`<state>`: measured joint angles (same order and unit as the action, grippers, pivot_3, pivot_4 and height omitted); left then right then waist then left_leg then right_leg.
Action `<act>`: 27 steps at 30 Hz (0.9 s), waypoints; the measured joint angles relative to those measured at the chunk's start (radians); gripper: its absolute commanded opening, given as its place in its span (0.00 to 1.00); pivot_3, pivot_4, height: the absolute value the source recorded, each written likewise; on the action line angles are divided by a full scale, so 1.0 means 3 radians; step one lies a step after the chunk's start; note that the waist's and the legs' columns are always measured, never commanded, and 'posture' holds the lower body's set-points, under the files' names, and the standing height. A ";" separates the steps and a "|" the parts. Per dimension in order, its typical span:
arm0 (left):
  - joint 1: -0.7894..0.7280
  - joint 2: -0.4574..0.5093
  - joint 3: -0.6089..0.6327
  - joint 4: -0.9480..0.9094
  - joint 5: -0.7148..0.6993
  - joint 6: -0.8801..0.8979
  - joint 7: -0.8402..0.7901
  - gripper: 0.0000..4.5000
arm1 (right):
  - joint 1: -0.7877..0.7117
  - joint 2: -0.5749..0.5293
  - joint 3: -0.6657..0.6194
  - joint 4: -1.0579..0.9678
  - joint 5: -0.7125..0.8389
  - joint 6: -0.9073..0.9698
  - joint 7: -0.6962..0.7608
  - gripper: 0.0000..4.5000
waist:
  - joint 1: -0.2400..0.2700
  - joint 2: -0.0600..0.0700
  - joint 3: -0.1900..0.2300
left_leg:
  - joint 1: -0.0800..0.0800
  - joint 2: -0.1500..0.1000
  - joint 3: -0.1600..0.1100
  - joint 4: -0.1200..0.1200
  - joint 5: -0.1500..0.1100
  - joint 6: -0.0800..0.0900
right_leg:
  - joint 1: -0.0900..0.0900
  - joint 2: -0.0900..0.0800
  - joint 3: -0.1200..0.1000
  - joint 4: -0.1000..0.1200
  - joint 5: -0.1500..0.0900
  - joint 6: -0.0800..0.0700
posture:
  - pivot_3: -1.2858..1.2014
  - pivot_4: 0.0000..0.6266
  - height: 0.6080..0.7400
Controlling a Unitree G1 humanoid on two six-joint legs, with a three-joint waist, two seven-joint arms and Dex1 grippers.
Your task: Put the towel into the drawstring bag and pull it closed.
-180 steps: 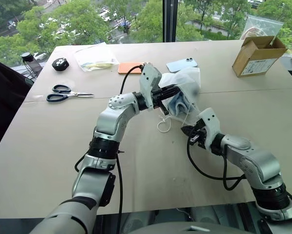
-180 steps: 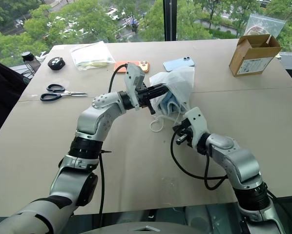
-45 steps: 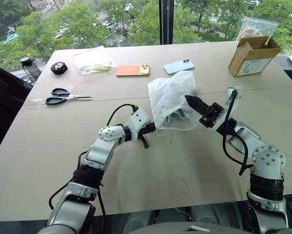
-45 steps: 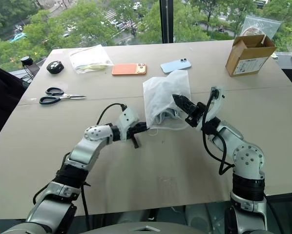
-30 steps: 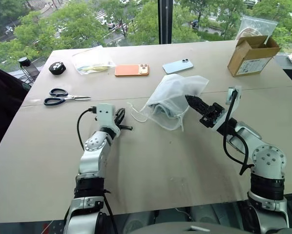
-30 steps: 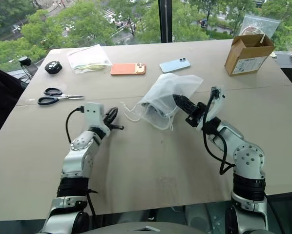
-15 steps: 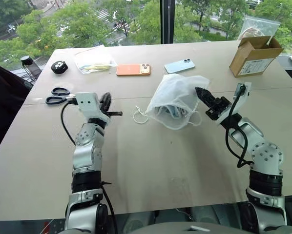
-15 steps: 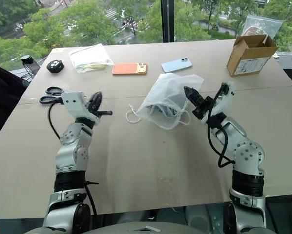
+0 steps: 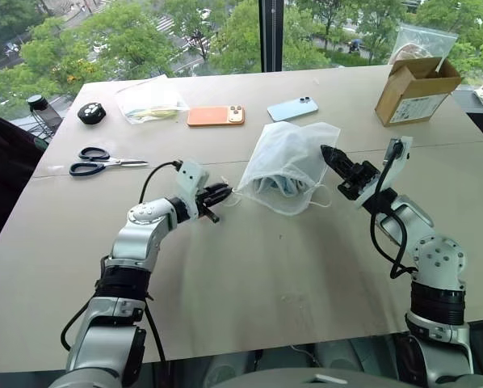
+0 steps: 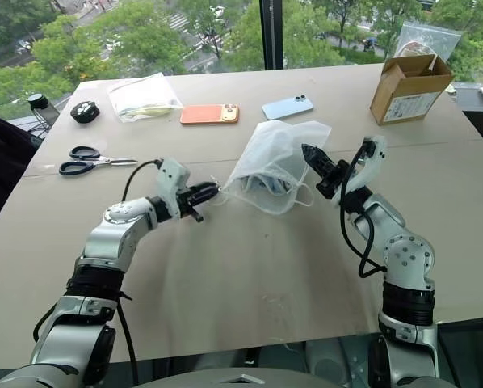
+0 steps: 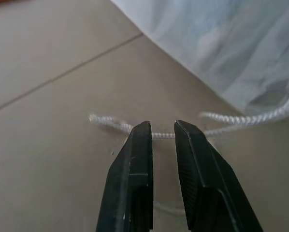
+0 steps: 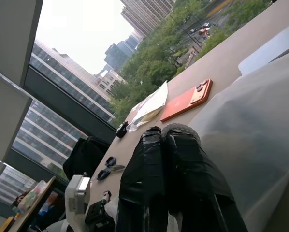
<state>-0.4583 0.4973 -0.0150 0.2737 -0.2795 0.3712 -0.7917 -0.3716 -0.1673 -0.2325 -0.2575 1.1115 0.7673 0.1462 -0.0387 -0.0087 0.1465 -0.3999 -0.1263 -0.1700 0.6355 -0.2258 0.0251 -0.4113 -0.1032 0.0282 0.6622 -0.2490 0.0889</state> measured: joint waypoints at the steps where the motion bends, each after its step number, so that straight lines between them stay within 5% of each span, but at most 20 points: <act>1: -0.0014 -0.0007 -0.0012 0.0005 0.0002 0.0047 -0.0023 0.17 | 0.0000 0.0000 0.0001 0.0000 -0.0002 0.0000 0.0000 0.00 | 0.0001 0.0000 0.0000 | 0.0000 0.0000 0.0000 0.0000 0.0000 0.0000 | 0.0000 0.0000 0.0000 0.0000 0.0000 0.0000 | 0.52 0.24 1.00; 14: -0.0112 -0.0222 0.0127 0.0172 0.0204 -0.0410 0.0420 0.17 | 0.0012 0.0009 0.0002 -0.0028 -0.0007 -0.0008 -0.0007 0.00 | 0.0001 -0.0001 0.0000 | -0.0002 0.0001 0.0001 0.0000 0.0000 0.0000 | -0.0001 -0.0002 0.0002 0.0001 0.0000 0.0000 | 0.52 0.24 1.00; 21: -0.0088 -0.0310 0.0409 0.0052 0.0042 -0.0560 0.0536 0.54 | 0.0012 0.0013 0.0006 -0.0028 -0.0008 -0.0010 -0.0007 0.00 | 0.0003 -0.0001 0.0000 | -0.0003 0.0000 0.0002 0.0000 0.0000 0.0000 | -0.0001 -0.0002 0.0002 0.0000 0.0000 0.0000 | 0.52 0.24 1.00; 27: -0.0072 -0.0255 0.0222 0.0082 0.0212 -0.0438 0.0529 0.54 | 0.0012 0.0025 0.0015 -0.0027 -0.0010 -0.0010 -0.0005 0.00 | 0.0002 -0.0001 0.0000 | -0.0002 0.0000 0.0002 0.0000 0.0000 0.0000 | -0.0001 -0.0001 0.0002 0.0001 0.0000 0.0000 | 0.52 0.24 1.00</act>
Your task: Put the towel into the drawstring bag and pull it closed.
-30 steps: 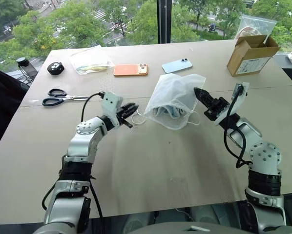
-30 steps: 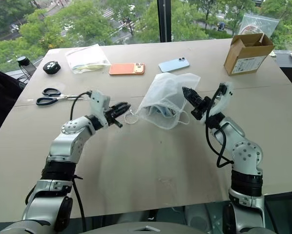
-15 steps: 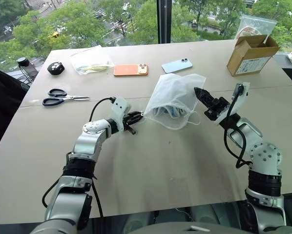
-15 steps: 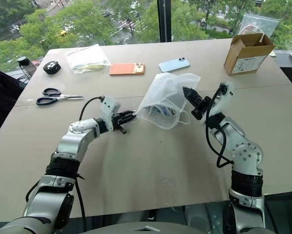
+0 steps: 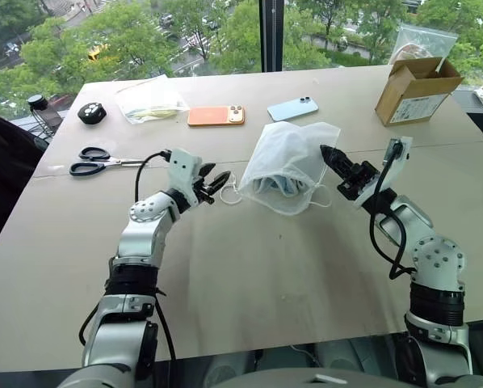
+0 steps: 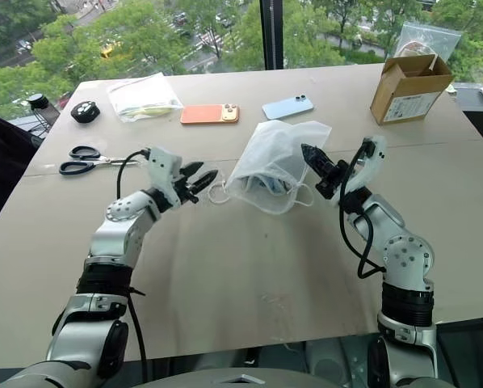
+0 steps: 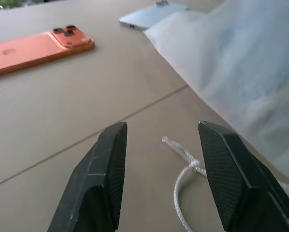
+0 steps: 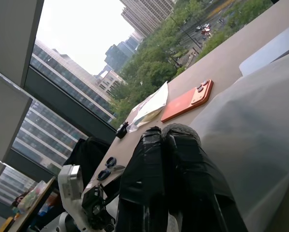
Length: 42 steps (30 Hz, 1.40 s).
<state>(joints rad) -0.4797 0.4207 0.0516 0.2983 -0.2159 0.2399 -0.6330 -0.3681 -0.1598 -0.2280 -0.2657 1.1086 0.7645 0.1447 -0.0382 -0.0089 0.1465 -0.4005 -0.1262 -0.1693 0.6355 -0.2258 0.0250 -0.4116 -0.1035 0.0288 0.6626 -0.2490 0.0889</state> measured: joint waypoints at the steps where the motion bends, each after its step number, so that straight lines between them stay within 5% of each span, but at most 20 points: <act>1: -0.0025 -0.0001 -0.0059 0.0055 0.0062 0.0030 0.0027 0.54 | 0.0000 0.0001 0.0002 0.0000 -0.0002 0.0000 0.0001 0.00 | 0.0001 0.0000 0.0000 | 0.0000 0.0000 0.0000 0.0000 0.0000 0.0000 | 0.0000 0.0000 0.0000 0.0000 0.0000 0.0000 | 0.52 0.24 1.00; 16: -0.0334 -0.0059 -0.0259 0.0585 0.0261 -0.0032 -0.0163 0.54 | 0.0024 0.0020 0.0014 -0.0002 -0.0018 -0.0028 0.0000 0.00 | 0.0002 0.0000 0.0000 | 0.0000 0.0000 -0.0001 0.0001 0.0000 0.0000 | 0.0000 0.0000 -0.0002 0.0000 0.0000 0.0000 | 0.52 0.24 1.00; 26: -0.0329 -0.0053 -0.0308 0.0661 0.0315 -0.0189 -0.0233 0.01 | 0.0036 0.0004 0.0005 -0.0002 -0.0021 -0.0030 0.0000 0.00 | -0.0004 0.0001 -0.0002 | 0.0010 0.0000 -0.0001 0.0001 -0.0007 0.0012 | 0.0004 0.0001 0.0000 0.0005 0.0000 0.0000 | 0.52 0.24 1.00; 34: -0.0204 -0.0134 -0.0073 0.0752 0.0277 -0.0529 0.0144 0.01 | 0.0034 -0.0041 -0.0053 0.0012 -0.0039 -0.0062 0.0000 0.00 | -0.0011 0.0000 -0.0002 | 0.0008 0.0000 -0.0001 0.0001 -0.0006 0.0010 | 0.0002 0.0001 0.0002 0.0005 0.0000 0.0000 | 0.52 0.24 1.00; 42: -0.0432 -0.0106 0.0640 0.0955 0.0253 -0.1231 0.1295 0.01 | -0.0122 0.0078 -0.0190 0.0259 -0.0180 -0.0354 -0.0166 0.00 | 0.0007 -0.0004 0.0000 | 0.0000 0.0000 0.0000 0.0001 0.0000 -0.0001 | 0.0000 -0.0001 0.0001 0.0002 0.0000 0.0000 | 0.52 0.24 1.00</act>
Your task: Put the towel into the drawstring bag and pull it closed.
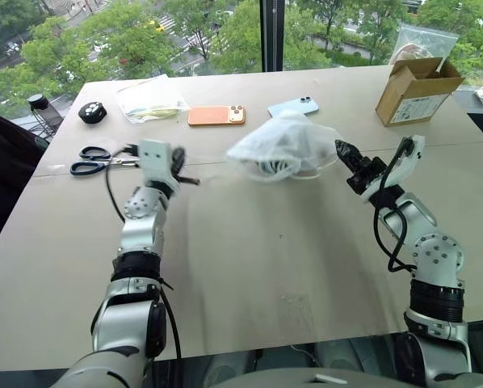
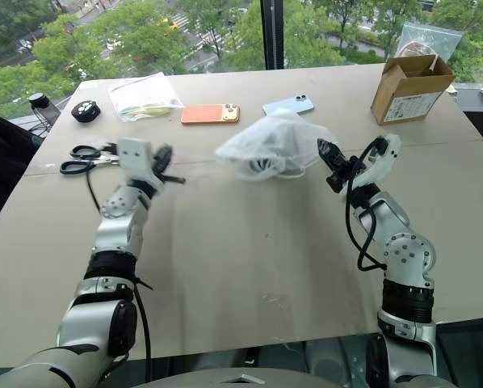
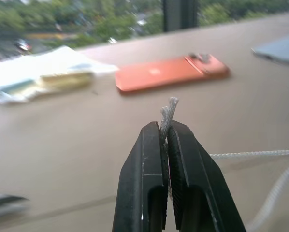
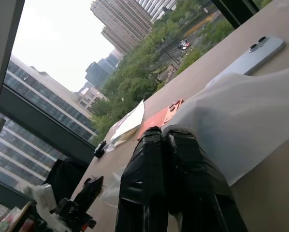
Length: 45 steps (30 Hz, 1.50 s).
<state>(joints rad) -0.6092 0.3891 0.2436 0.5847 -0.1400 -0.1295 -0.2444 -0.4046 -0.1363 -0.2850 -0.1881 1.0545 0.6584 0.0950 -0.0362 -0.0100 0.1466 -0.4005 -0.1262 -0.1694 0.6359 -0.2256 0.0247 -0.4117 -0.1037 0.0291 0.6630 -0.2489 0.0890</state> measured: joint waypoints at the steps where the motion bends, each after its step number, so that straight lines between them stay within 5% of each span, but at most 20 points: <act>1: -0.0027 0.0004 0.0062 -0.0002 -0.0001 -0.0091 0.0107 0.01 | -0.0049 0.0047 -0.0060 0.0050 -0.0011 -0.0082 -0.0059 0.00 | 0.0000 0.0000 0.0000 | 0.0000 0.0000 0.0000 0.0000 0.0000 0.0000 | 0.0000 0.0000 0.0000 0.0000 0.0000 0.0000 | 0.52 0.24 1.00; 8: -0.0047 0.0006 0.0223 -0.0002 -0.0005 -0.0235 0.0514 0.01 | -0.0284 0.0283 -0.0483 0.0301 0.0102 -0.0486 -0.0361 0.00 | -0.0015 0.0000 0.0000 | -0.0001 -0.0001 0.0000 0.0000 0.0000 0.0000 | -0.0001 0.0001 0.0001 0.0001 0.0000 0.0000 | 0.52 0.24 1.00; 21: -0.0121 -0.0009 0.0257 -0.0020 -0.0040 -0.0226 0.1086 0.01 | -0.0954 0.0571 -0.1556 0.0873 0.1186 -0.1697 -0.1131 0.00 | -0.0025 0.0001 0.0000 | 0.0000 -0.0001 0.0002 0.0000 0.0000 0.0000 | -0.0003 0.0001 0.0003 0.0003 0.0000 0.0000 | 0.52 0.24 1.00; 36: -0.0132 -0.0137 0.0485 0.0070 -0.0473 -0.0186 0.1415 0.01 | -0.0957 0.0570 -0.1647 0.1054 0.1333 -0.2030 -0.1162 0.00 | -0.0031 0.0001 0.0000 | 0.0000 -0.0001 0.0006 0.0000 0.0001 0.0000 | -0.0005 0.0002 0.0007 0.0007 0.0000 0.0000 | 0.52 0.24 1.00; 45: -0.0265 -0.0186 0.0609 -0.0219 -0.1240 -0.0234 0.0126 0.01 | -0.0747 0.0221 -0.1375 0.0183 0.2131 -0.1209 -0.0310 0.00 | -0.0037 -0.0001 -0.0003 | -0.0001 0.0001 0.0006 0.0001 0.0000 0.0001 | -0.0003 0.0002 0.0007 0.0001 0.0000 0.0000 | 0.52 0.24 1.00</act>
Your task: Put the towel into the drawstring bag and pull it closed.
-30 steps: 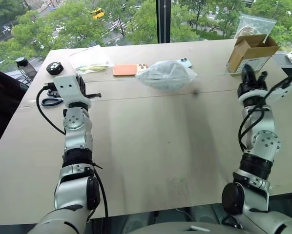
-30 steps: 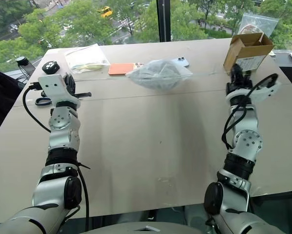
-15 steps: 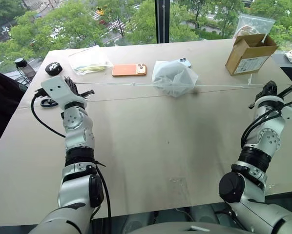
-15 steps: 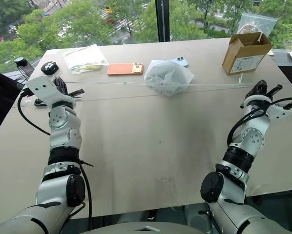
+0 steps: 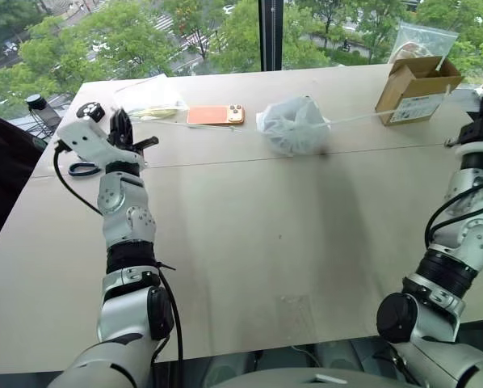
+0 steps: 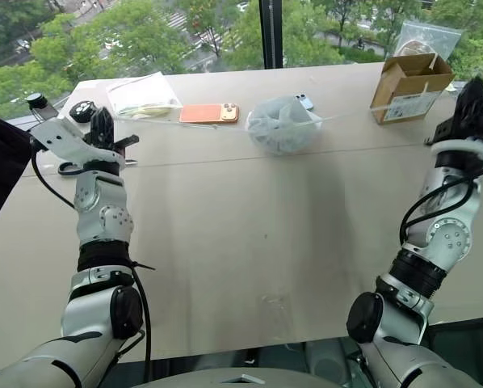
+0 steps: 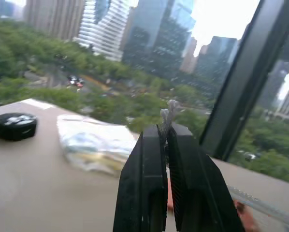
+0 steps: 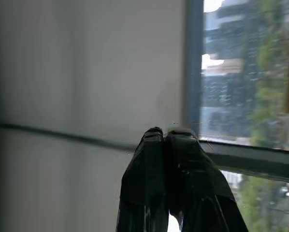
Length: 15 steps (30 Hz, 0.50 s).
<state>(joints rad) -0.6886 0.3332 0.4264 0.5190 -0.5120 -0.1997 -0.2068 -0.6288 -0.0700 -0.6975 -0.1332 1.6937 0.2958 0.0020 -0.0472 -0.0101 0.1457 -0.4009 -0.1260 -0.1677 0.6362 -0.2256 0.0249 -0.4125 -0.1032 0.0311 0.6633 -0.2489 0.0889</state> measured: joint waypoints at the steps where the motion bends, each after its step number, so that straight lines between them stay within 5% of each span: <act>1: -0.0010 -0.0007 0.0007 0.0000 -0.0009 -0.0007 -0.0001 0.01 | 0.0007 0.0001 0.0010 -0.0003 0.0013 0.0011 0.0005 0.00 | -0.0005 -0.0001 0.0000 | 0.0001 0.0001 0.0000 0.0000 0.0000 0.0000 | 0.0001 0.0000 0.0001 0.0001 0.0000 0.0000 | 0.52 0.24 1.00; 15: 0.0372 0.0080 0.0144 -0.0454 -0.0407 0.0249 -0.0660 0.01 | 0.0442 -0.0311 0.0037 0.0141 0.0352 0.0389 0.0228 0.00 | 0.0008 0.0000 0.0000 | 0.0003 0.0004 0.0015 0.0000 0.0000 0.0001 | -0.0002 0.0004 0.0015 0.0004 0.0000 0.0000 | 0.52 0.24 1.00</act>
<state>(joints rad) -0.5769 0.3571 0.4695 0.3828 -0.6341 -0.1248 -0.4047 -0.4961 -0.1631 -0.6865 -0.0910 1.7995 0.4124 0.0703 -0.0449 -0.0101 0.1458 -0.3999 -0.1248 -0.1632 0.6361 -0.2257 0.0251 -0.4132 -0.1021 0.0355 0.6644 -0.2488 0.0888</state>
